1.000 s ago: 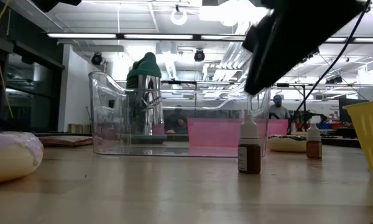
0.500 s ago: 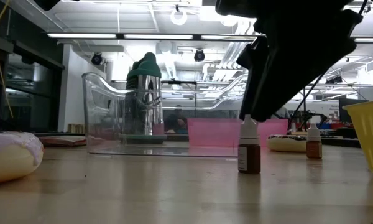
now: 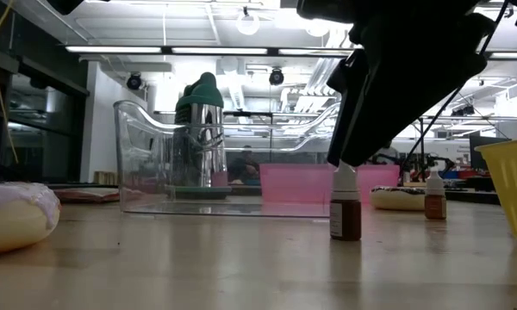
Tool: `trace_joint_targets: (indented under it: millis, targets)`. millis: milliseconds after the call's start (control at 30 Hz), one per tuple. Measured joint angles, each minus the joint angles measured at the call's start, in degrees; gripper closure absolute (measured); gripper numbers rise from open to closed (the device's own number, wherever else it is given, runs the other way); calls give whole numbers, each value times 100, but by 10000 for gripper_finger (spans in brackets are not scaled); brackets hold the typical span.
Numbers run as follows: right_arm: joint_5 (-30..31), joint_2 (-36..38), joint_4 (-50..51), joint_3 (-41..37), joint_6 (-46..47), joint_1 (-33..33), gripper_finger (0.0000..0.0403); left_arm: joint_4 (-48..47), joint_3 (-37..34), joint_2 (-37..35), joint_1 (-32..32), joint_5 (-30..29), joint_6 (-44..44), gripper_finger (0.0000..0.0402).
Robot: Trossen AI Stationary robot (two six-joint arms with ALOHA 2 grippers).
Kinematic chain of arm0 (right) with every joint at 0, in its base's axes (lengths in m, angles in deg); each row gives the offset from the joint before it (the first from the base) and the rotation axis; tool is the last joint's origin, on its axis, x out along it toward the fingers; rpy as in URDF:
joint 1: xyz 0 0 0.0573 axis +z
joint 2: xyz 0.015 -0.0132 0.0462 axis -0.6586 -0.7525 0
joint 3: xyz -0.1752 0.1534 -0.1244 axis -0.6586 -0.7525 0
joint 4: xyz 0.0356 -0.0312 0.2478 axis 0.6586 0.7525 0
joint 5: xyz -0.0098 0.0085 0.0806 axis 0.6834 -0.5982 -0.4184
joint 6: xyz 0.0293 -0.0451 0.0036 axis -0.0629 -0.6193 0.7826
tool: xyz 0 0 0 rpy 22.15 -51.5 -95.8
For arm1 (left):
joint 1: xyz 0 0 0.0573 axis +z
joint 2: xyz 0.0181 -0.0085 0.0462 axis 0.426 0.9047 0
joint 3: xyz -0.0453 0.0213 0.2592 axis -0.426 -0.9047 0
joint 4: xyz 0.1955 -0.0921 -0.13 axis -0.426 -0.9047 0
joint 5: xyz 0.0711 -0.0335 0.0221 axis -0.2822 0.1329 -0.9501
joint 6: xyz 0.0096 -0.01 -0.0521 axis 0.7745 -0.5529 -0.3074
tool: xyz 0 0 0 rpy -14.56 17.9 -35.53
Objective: Pick & Place Food Item
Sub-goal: Put the bottom orange food coloring bottle into the yellow bin
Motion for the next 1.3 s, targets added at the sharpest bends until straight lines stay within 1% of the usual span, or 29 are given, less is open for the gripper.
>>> trace_joint_targets:
  millis: [333,600,1100,1300]
  targets:
    - [15,0,-138,0,-922,96,264,-1,0,0,0,0,1,249]
    - [252,17,-130,0,-1919,165,264,0,0,0,0,0,-1,249]
    - [308,85,-131,-2,-3119,240,264,-2,-2,-1,0,2,-1,249]
    - [289,85,-140,-2,-3293,232,264,-1,-2,-1,0,1,1,249]
